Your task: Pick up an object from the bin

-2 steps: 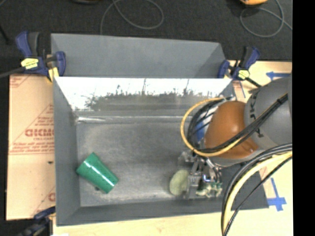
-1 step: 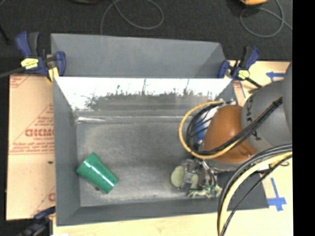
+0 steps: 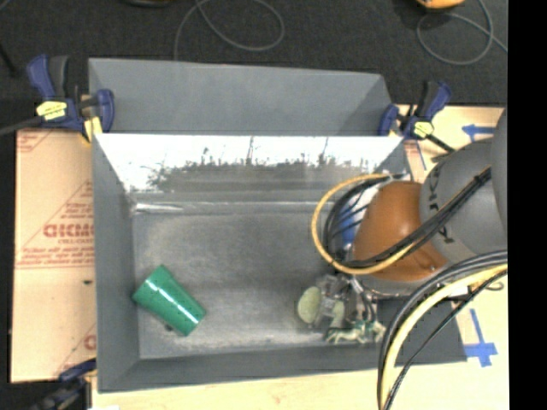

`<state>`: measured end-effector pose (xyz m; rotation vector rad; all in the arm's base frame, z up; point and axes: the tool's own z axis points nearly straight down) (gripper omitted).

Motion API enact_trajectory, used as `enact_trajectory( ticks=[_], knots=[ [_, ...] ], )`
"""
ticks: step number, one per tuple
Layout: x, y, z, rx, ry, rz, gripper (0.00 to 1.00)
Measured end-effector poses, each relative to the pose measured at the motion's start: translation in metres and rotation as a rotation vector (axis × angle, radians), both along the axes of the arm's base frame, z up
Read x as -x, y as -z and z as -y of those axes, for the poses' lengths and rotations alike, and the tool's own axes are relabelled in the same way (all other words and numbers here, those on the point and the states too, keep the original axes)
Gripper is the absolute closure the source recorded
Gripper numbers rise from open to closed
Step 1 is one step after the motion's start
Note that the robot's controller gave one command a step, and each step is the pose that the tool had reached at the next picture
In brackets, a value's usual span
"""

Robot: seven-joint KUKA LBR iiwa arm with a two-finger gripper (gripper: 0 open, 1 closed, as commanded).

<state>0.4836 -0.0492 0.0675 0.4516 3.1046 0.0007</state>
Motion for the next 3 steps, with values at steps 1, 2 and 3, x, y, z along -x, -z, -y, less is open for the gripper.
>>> enact_trajectory(
  ticks=[1,2,3],
  knots=[
    [0.001,-0.005,0.0,0.0,0.011,-0.002,1.0],
    [0.0,-0.013,0.0,0.0,0.0,-0.001,1.0],
    [0.002,-0.024,0.0,-0.001,-0.002,-0.008,1.0]
  ],
)
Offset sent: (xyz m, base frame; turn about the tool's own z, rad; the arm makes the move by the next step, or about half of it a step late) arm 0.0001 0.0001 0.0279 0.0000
